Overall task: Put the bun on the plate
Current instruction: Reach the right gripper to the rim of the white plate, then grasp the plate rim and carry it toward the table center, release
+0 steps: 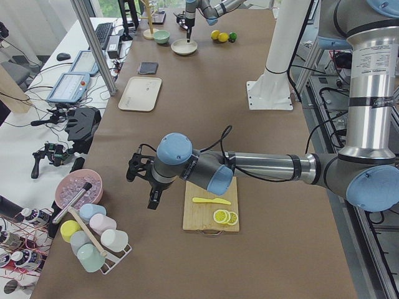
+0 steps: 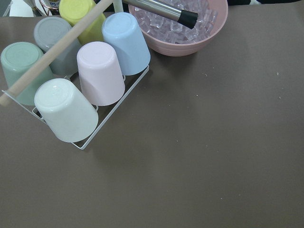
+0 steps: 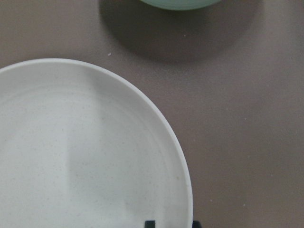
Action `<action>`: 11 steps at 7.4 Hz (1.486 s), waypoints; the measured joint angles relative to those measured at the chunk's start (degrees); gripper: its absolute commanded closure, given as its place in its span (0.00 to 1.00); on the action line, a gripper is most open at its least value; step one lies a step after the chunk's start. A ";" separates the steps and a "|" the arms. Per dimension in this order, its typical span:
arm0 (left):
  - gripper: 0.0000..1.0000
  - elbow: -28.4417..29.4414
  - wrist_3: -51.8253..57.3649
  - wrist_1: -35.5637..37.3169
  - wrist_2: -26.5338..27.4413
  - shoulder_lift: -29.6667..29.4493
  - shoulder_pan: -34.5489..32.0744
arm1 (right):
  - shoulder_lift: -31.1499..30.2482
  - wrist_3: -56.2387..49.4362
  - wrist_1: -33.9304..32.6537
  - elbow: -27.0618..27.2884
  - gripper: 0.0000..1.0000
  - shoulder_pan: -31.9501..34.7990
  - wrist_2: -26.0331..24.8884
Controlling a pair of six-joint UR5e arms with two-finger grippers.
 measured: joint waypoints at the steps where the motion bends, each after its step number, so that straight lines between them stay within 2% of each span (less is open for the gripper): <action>1: 0.02 0.00 -0.02 0.00 0.00 -0.02 0.00 | 0.11 0.10 -0.02 0.06 1.00 0.02 0.10; 3: 0.02 -0.04 -0.06 0.00 -0.04 -0.07 0.00 | 0.56 3.10 -0.09 1.72 1.00 0.23 0.47; 5: 0.02 -0.14 0.09 -0.08 -0.01 -0.24 0.00 | 1.24 7.66 -0.28 5.61 1.00 1.18 2.43; 8: 0.02 0.13 0.40 -0.93 0.04 -0.34 0.13 | 5.61 16.36 -0.39 11.13 1.00 -0.33 4.15; 9: 0.02 0.24 0.38 -1.07 0.03 -0.29 0.51 | 8.04 21.37 -0.53 13.21 1.00 -3.55 2.26; 11: 0.02 0.06 -2.47 -3.78 -0.07 -0.18 3.06 | 12.51 29.17 -1.33 15.54 1.00 -11.85 -5.63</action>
